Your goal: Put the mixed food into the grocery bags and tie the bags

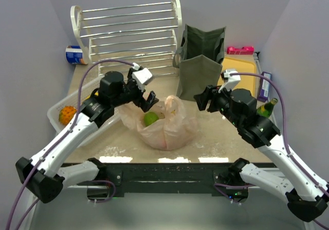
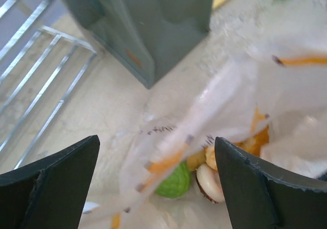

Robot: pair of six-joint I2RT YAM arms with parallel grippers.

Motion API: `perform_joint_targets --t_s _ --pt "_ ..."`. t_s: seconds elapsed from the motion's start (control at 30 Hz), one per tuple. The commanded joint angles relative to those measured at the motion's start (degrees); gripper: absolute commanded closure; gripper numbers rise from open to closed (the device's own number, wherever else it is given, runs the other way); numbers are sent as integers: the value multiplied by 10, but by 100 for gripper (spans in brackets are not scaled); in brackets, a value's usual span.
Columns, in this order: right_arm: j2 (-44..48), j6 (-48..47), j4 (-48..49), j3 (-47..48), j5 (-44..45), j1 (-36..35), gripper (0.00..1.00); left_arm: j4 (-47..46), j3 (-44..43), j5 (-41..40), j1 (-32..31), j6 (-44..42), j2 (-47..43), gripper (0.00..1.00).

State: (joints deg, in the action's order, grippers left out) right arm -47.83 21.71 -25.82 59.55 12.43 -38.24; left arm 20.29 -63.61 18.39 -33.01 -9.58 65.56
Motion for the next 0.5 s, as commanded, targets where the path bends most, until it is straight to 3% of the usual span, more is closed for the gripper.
perform_joint_targets --t_s 0.0,0.03,0.17,0.27,0.47 --pt "-3 -4 46 27 -56 -1 34 -59 -54 -119 3 77 -78 0" --pt "-5 -6 51 27 -64 0 34 -57 -62 -134 5 84 -84 0" --pt "-2 -35 109 10 -138 -2 15 -16 -82 -178 5 111 -103 0" --pt "-2 -54 133 5 -199 -2 6 30 -96 -213 6 128 -113 0" --pt "28 -92 172 -8 -309 -2 1 133 -92 -265 6 195 -164 0"
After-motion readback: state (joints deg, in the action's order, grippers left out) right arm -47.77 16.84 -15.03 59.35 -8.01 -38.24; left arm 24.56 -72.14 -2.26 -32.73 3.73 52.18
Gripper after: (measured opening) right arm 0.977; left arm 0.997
